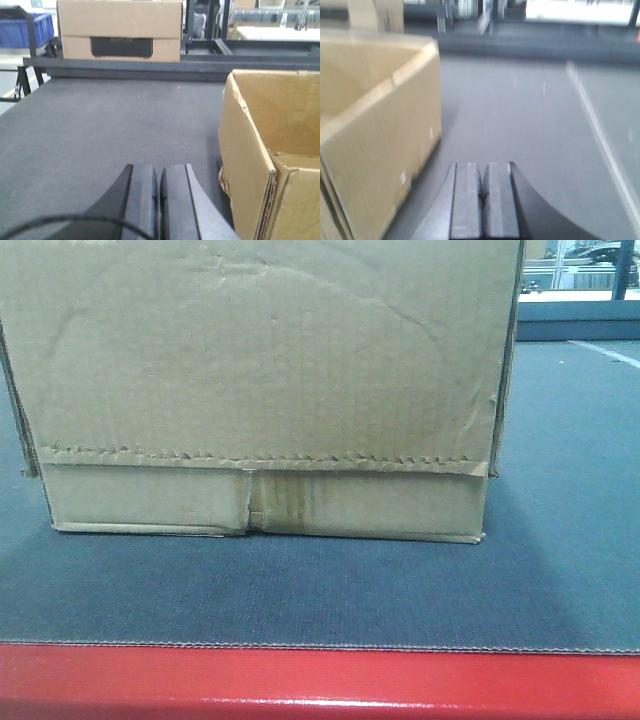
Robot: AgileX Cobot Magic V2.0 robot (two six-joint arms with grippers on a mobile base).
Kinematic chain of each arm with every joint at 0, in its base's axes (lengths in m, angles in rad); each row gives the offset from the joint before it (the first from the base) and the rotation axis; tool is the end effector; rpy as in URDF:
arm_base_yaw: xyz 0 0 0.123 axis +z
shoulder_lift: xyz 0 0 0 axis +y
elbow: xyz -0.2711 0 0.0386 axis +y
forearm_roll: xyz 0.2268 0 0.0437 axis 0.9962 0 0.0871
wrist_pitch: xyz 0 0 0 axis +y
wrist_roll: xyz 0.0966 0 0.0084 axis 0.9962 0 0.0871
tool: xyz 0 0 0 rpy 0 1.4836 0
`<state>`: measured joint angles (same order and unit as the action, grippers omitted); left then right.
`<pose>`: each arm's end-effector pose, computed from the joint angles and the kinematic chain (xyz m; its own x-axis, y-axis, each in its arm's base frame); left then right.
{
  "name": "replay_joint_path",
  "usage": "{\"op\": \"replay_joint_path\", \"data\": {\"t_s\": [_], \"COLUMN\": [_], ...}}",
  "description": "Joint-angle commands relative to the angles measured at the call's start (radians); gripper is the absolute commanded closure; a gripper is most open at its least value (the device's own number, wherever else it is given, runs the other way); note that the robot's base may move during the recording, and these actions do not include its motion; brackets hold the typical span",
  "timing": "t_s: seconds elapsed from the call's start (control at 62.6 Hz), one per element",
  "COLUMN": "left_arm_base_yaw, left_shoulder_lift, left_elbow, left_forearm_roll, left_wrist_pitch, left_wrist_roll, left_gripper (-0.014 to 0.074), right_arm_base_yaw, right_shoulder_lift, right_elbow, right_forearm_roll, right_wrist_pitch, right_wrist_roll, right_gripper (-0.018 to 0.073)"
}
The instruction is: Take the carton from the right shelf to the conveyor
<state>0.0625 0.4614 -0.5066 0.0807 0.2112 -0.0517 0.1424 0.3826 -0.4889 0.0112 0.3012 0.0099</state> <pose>0.0954 0.0076 0.3245 -0.0800 0.0223 -0.9965 -0.0771 0.9966 0.0284 0.0793 0.0117 0.3171 -0.1094 0.0051 -0.9940 -0.1430 0.9895 0.0208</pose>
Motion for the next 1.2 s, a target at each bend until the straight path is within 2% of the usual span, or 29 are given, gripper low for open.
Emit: {"op": "replay_joint_path", "data": {"t_s": [0.0,0.655,0.798,1.07,1.118,1.181], "left_arm_base_yaw": [0.002,0.002,0.002,0.002,-0.001,-0.007], "left_shoulder_lift": [-0.008,-0.015,-0.116,-0.46,-0.461,-0.461], "left_elbow": [-0.001,0.015,0.107,0.432,0.482,0.507], "left_forearm_roll": [-0.004,-0.004,-0.004,-0.012,-0.025,-0.027], "left_wrist_pitch": [-0.017,-0.023,-0.03,-0.155,-0.162,-0.235], "left_wrist_roll": [0.008,0.008,0.008,0.008,0.008,0.008], "left_gripper": [0.0581,0.0582,0.0582,0.0582,0.0582,0.0582], "right_arm_base_yaw": [-0.006,-0.006,-0.006,-0.006,-0.006,-0.006], "right_shoulder_lift": [-0.027,-0.039,-0.039,-0.039,-0.039,-0.039], "right_elbow": [0.001,0.001,0.001,0.001,0.001,0.001], "right_forearm_roll": [-0.011,-0.011,-0.011,-0.011,-0.011,-0.011], "right_wrist_pitch": [-0.058,-0.063,-0.063,-0.063,-0.063,-0.063], "right_wrist_roll": [-0.01,-0.01,-0.01,-0.01,-0.01,-0.01], "right_gripper": [0.0627,0.0627,0.0627,0.0627,0.0627,0.0627]}}
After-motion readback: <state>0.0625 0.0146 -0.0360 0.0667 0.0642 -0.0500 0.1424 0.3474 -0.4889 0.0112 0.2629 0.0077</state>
